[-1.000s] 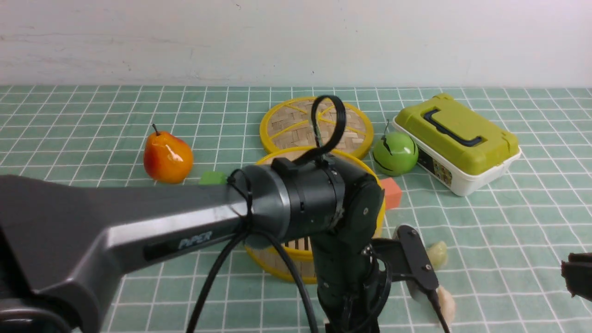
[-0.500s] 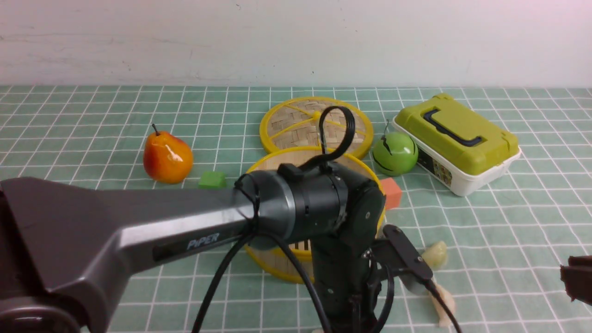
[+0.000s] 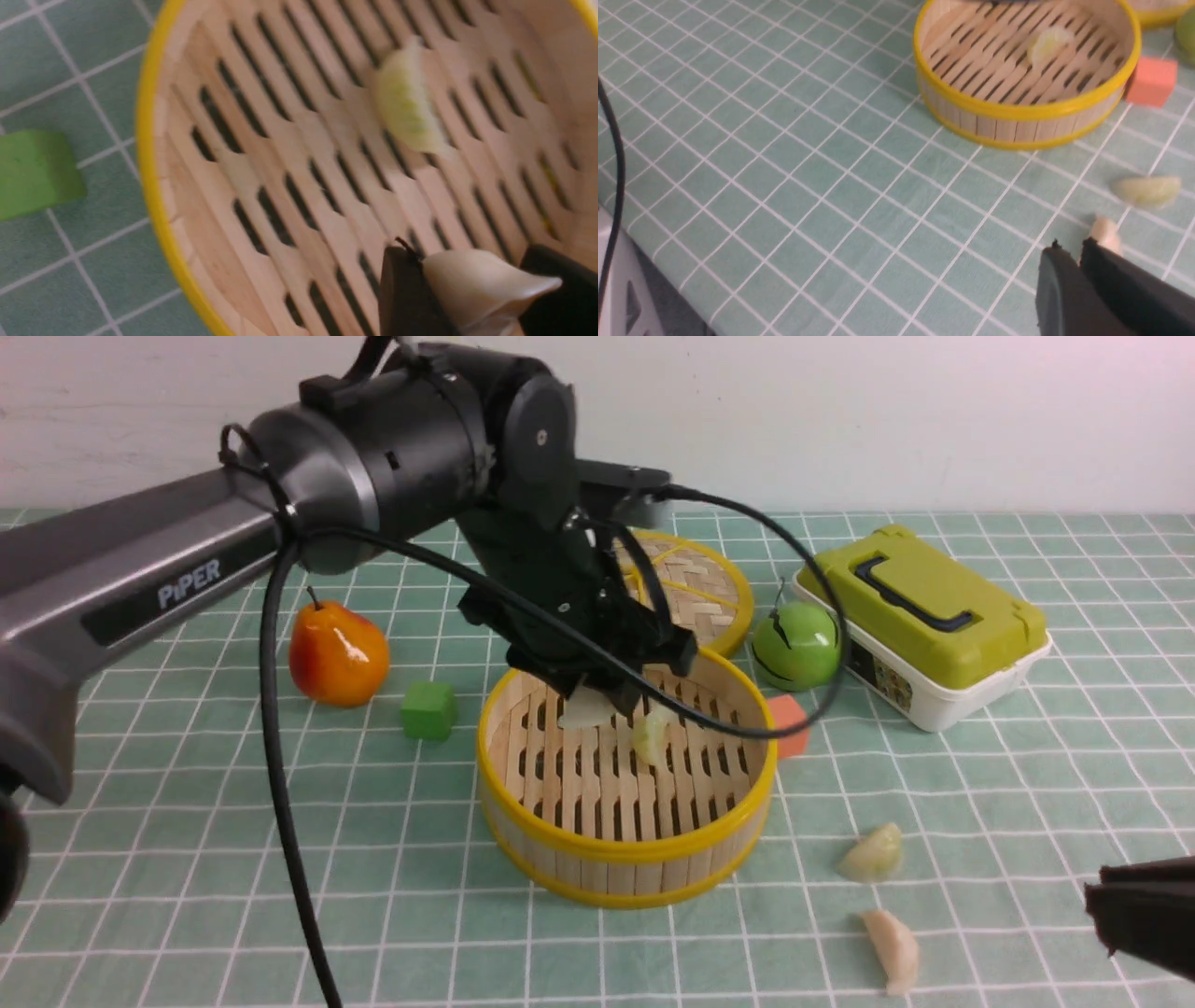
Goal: Put the dumplings into the steamer on the table with the blue tablecloth.
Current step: 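Place the dumpling into the bamboo steamer basket with the left gripper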
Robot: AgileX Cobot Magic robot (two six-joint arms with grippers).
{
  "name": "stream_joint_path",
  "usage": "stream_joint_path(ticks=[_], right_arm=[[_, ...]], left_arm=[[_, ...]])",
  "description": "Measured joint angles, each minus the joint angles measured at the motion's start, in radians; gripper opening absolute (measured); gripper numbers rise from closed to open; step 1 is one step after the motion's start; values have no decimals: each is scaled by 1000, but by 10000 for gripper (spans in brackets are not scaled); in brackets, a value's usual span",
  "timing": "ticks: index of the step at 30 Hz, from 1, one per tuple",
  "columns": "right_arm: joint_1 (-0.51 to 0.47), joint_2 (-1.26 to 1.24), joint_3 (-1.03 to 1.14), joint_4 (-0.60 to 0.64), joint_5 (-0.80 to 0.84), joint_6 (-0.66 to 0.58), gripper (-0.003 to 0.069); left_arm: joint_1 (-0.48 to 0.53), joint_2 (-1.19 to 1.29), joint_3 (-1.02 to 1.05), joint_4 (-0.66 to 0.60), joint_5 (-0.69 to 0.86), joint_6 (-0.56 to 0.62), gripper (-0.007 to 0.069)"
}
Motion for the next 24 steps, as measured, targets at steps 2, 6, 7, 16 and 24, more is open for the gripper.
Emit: stream_joint_path(ticks=[2,6,7,16,24], right_arm=[[0,67,-1,-3,23,20,62],[0,142,-22,-27,33,22,62],[0,177,-47,-44,41,22,62],[0,416,-222,-200,130,134,85],[0,626,-278,-323,44,255,216]], left_arm=[[46,57,0,-6,-46,-29,297],[72,109,0,-11,-80,-45,297],[75,129,0,-11,-92,-48,296],[75,156,-20,-5,-42,-58,382],[75,-55,-114,98,152,-60,373]])
